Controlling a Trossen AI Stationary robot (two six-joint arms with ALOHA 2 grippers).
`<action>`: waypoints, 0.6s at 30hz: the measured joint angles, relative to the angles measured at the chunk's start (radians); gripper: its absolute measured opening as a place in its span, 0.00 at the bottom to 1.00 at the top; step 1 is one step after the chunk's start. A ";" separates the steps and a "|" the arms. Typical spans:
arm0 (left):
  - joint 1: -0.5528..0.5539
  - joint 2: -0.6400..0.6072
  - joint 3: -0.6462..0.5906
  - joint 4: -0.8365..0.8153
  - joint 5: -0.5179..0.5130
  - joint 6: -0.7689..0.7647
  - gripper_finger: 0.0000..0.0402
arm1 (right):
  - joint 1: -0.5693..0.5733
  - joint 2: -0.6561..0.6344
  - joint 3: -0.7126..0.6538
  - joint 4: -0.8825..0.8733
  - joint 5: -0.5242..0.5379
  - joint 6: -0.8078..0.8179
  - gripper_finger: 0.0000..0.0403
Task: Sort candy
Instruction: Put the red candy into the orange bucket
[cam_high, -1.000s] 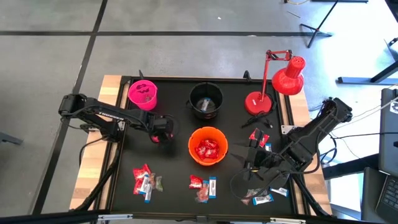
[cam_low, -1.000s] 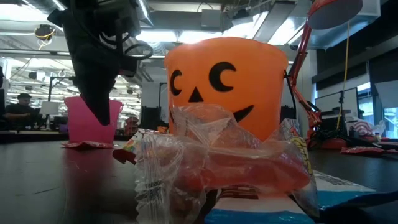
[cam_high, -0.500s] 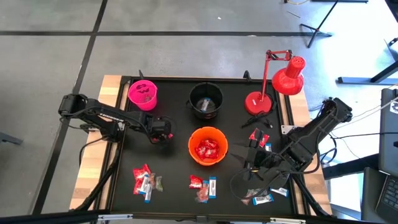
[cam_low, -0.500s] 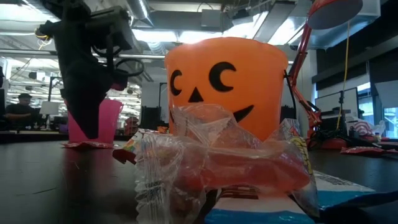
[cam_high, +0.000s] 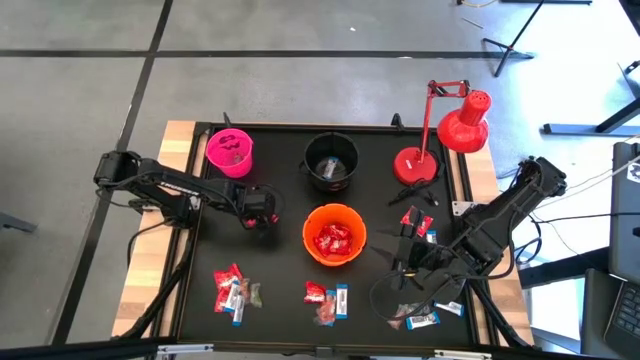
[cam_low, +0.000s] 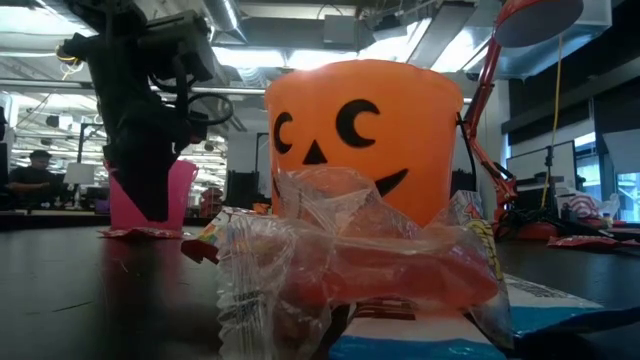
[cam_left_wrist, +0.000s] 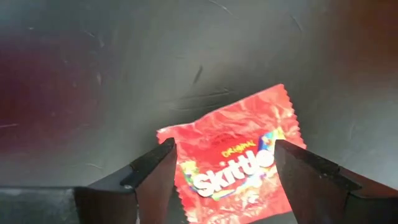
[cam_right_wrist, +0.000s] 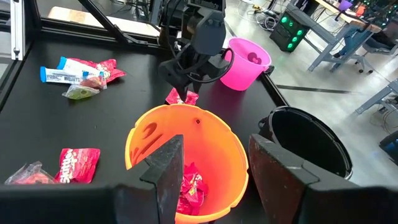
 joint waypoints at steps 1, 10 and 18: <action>0.000 0.000 0.000 0.001 0.005 -0.003 0.64 | 0.000 0.000 0.000 0.000 0.000 0.000 0.44; -0.006 0.000 0.000 0.001 0.005 -0.019 0.64 | 0.000 0.000 0.000 0.000 0.000 0.000 0.44; -0.010 0.064 0.000 0.025 0.002 -0.021 0.64 | 0.000 0.000 0.000 0.001 0.000 0.000 0.44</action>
